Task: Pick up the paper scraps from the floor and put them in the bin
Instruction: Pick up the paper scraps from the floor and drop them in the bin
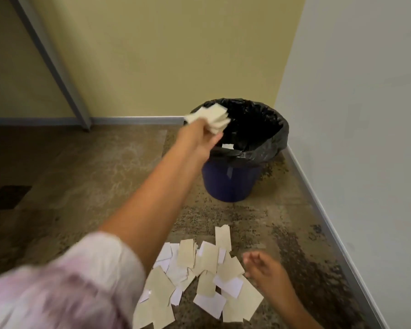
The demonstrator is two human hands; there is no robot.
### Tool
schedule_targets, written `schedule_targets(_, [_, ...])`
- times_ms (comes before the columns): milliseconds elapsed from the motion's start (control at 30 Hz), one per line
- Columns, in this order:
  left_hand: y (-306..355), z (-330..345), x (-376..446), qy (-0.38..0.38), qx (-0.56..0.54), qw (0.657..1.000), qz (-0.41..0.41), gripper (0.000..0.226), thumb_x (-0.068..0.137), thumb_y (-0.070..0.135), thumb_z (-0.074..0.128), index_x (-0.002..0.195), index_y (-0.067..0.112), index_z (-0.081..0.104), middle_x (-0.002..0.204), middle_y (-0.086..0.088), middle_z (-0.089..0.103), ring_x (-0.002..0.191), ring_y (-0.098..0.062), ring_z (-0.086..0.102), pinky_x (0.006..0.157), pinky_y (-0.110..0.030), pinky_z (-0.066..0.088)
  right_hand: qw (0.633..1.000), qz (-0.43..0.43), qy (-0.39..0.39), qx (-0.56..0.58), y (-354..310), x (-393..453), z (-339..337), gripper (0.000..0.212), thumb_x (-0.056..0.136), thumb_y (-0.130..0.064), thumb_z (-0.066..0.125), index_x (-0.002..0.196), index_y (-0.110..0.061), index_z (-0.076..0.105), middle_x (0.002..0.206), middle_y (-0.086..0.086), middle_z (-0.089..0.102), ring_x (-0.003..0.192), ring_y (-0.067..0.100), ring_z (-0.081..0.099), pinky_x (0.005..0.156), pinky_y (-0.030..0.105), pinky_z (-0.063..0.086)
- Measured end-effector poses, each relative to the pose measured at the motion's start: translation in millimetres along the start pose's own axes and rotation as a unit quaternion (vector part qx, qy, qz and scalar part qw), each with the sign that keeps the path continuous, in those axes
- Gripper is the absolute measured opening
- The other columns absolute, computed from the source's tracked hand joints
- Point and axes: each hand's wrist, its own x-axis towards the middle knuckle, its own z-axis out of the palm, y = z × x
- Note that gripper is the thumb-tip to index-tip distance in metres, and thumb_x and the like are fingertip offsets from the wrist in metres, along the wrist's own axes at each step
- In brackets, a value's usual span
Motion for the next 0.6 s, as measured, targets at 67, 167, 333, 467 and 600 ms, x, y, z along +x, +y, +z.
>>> schedule_targets(67, [8.8,18.3,13.3,-0.028,0.018,0.999,-0.01,0.046,0.1,0.015,0.037,0.143,0.002,0.029,0.149,-0.019,0.034,0.138,-0.032,0.035,0.111,-0.04,0.031,0.999,0.032,-0.01,0.004,16.7,-7.6,3.0,0.011,0.091,-0.018,0.057,0.086,-0.027,0.062,0.082,-0.003,0.068,0.074,0.012,0.065,0.065,0.024,0.049])
schedule_targets(167, [-3.2,-5.3,32.2,0.033,0.085,0.995,0.035,0.029,0.097,0.02,0.043,0.122,0.01,0.052,0.124,-0.011,0.056,0.12,-0.028,0.051,0.1,-0.035,0.04,0.998,0.05,-0.012,-0.024,36.3,-4.5,2.4,0.013,0.089,-0.019,0.06,0.083,-0.03,0.059,0.089,-0.002,0.066,0.075,0.011,0.063,0.063,0.016,0.047])
schedule_targets(333, [-93.2,-140.5,29.1,0.208,0.336,0.914,0.088,0.013,0.091,0.015,0.05,0.102,0.01,0.056,0.084,-0.003,0.052,0.08,-0.02,0.049,0.075,-0.033,0.042,0.985,0.068,-0.023,-0.156,79.1,17.3,9.1,0.02,0.084,-0.024,0.067,0.099,-0.03,0.057,0.117,0.001,0.056,0.089,0.011,0.06,0.073,0.021,0.049])
schedule_targets(467, [-174.3,-275.1,-15.3,0.188,0.594,0.781,-0.043,0.042,0.082,0.017,0.065,0.12,0.006,0.052,0.118,-0.016,0.054,0.109,-0.033,0.054,0.085,-0.037,0.043,0.953,0.091,-0.026,-0.289,101.7,31.6,23.4,0.064,0.082,-0.036,0.067,0.138,-0.022,0.039,0.139,0.004,0.04,0.125,0.021,0.044,0.099,0.03,0.041])
schedule_targets(600, [-219.5,-373.5,-65.4,0.147,0.76,0.611,-0.165,0.09,0.081,0.051,0.061,0.148,0.013,0.014,0.155,-0.016,0.018,0.143,-0.035,0.019,0.116,-0.046,0.023,0.927,0.097,-0.034,-0.362,113.7,29.3,47.7,0.093,0.077,-0.052,0.066,0.148,-0.021,0.015,0.154,0.004,0.02,0.14,0.027,0.019,0.113,0.036,0.024])
